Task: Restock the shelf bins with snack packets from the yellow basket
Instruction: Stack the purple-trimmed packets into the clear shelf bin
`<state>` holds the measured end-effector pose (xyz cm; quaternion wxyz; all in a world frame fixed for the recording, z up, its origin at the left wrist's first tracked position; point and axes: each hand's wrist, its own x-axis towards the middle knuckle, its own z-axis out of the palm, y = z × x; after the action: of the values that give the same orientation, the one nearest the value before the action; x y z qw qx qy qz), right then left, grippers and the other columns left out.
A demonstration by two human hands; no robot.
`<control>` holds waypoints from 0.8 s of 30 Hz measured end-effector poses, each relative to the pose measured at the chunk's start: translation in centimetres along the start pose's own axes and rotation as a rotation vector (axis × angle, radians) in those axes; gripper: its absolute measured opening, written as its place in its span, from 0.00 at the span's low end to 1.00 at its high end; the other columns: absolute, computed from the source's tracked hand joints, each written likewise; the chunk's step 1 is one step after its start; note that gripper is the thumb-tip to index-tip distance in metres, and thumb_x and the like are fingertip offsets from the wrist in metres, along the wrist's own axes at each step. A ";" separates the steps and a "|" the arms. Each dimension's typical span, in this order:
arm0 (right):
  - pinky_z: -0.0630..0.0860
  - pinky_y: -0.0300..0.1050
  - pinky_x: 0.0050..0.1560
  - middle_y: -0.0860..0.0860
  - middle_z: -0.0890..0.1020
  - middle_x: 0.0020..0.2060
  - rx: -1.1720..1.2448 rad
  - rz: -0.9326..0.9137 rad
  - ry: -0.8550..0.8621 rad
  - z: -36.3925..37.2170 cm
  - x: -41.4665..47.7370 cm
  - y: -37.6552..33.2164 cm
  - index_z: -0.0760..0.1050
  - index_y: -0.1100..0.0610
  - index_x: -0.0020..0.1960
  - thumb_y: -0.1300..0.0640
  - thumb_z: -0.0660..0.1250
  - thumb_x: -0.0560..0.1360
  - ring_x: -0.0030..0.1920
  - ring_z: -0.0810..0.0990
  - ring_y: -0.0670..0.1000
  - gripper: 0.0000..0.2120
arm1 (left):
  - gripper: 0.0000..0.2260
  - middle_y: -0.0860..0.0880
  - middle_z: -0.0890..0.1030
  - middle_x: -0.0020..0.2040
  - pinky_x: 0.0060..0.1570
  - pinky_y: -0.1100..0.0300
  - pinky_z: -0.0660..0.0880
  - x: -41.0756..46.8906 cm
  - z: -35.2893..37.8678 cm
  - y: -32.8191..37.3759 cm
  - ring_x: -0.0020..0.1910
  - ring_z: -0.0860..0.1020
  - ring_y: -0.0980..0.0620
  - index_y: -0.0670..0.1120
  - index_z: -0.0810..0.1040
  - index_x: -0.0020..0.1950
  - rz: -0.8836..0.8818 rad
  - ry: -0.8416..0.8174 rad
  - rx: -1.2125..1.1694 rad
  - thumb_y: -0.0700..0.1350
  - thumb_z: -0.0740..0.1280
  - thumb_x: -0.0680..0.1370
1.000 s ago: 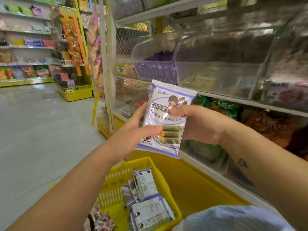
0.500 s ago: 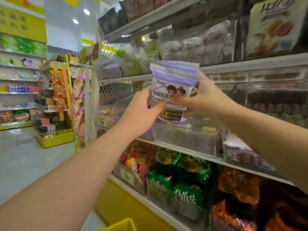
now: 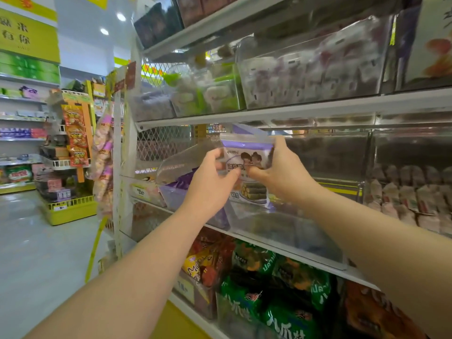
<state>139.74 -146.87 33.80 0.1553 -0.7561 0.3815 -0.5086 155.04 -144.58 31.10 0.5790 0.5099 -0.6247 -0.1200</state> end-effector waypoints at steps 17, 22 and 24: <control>0.80 0.47 0.48 0.49 0.82 0.50 -0.326 0.374 -0.395 -0.6 1.6 4.3 0.75 0.51 0.57 0.46 0.76 0.67 0.47 0.81 0.49 0.22 | 0.27 0.54 0.63 0.68 0.54 0.51 0.75 0.3 1.1 -3.4 0.53 0.75 0.53 0.54 0.62 0.73 0.107 -0.104 0.508 0.51 0.68 0.77; 0.78 0.40 0.31 0.49 0.77 0.50 -0.341 0.483 -0.453 -1.8 2.2 3.1 0.65 0.49 0.68 0.46 0.79 0.64 0.45 0.80 0.49 0.38 | 0.24 0.56 0.67 0.65 0.55 0.50 0.74 0.5 0.1 -2.4 0.46 0.75 0.55 0.56 0.66 0.70 0.191 -0.181 0.644 0.55 0.68 0.76; 0.81 0.42 0.34 0.47 0.76 0.52 -0.388 0.460 -0.506 -2.2 2.3 2.4 0.61 0.46 0.71 0.48 0.79 0.64 0.47 0.79 0.49 0.41 | 0.27 0.55 0.68 0.67 0.59 0.49 0.72 0.9 0.1 -2.1 0.56 0.75 0.53 0.56 0.65 0.72 0.190 -0.238 0.660 0.56 0.68 0.75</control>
<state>137.26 -149.81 34.78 0.2087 -0.7675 0.5799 -0.1764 156.12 -146.28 30.07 0.3150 0.5915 -0.7375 0.0839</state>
